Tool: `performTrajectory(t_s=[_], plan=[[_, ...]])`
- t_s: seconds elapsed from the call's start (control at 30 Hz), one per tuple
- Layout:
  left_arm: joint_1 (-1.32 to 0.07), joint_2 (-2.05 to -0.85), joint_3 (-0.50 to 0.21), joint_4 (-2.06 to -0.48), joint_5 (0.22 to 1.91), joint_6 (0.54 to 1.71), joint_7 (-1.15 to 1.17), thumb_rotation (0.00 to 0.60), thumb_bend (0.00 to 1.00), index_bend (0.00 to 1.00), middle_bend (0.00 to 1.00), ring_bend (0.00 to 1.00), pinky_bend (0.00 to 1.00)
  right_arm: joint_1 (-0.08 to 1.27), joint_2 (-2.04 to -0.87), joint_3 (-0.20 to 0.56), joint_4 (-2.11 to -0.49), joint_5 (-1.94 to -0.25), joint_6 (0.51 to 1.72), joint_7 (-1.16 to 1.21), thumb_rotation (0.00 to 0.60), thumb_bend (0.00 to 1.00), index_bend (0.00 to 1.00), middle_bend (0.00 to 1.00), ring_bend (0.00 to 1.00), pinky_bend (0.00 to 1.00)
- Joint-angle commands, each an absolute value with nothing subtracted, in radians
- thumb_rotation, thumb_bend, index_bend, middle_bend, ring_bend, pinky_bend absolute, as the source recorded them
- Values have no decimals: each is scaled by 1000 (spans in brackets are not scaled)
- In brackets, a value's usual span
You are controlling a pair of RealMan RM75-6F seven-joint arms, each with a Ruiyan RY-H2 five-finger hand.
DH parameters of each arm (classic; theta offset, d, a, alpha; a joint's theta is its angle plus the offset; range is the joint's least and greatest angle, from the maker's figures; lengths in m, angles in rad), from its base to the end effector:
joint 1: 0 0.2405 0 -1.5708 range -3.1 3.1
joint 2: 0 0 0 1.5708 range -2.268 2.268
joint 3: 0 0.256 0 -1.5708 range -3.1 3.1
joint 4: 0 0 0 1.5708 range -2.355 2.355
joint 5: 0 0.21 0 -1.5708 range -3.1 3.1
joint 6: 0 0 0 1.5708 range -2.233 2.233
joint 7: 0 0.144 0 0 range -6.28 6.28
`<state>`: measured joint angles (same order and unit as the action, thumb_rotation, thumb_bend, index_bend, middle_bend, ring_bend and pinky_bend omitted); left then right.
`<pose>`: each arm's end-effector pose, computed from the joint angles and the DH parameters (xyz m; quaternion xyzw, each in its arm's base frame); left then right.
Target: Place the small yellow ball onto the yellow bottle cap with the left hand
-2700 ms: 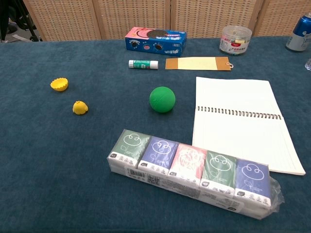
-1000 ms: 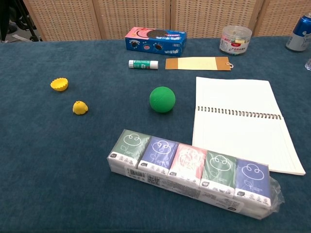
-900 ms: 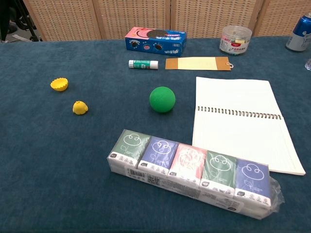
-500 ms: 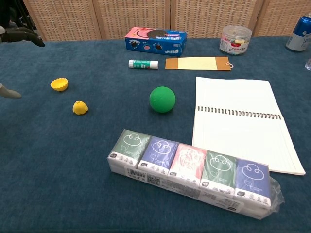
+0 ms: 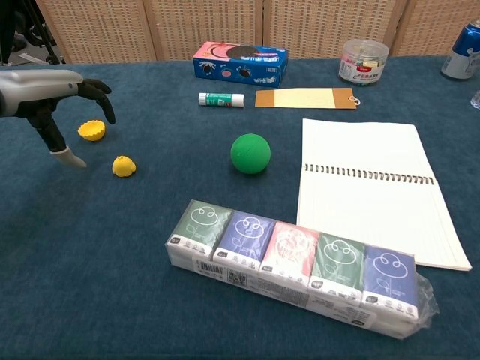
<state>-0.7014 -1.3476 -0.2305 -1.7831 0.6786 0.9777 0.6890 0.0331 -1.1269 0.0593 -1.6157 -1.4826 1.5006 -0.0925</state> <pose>-0.1681 0.3282 0.0322 -0.7148 -0.4452 -0.2611 0.4719 -0.3192 -0.1666 0.1606 0.5893 -0.3759 0.3541 0.6213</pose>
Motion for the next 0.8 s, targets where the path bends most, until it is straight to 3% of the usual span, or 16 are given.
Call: performTrajectory(t_s=[0.03,0.33,0.8], plan=[[-754,-1382,-215,-1775,610,996,736,600,119,346,0,0,0,33,-1126,60,-1614,-1481,1499,-88,600,0,31,0,0,0],[-812,-1425,-188,-1746,523,1046,784,600,179,408,0,0,0,33,-1124,60,-1613,-1480,1499,-83,600,0,31,0,0,0],[-870,-1522,-153,-1634,482,1132,855,600,181,408,0,0,0,35,-1122,60,-1612,-1478,1494,-80,600,0,31,0,0,0]])
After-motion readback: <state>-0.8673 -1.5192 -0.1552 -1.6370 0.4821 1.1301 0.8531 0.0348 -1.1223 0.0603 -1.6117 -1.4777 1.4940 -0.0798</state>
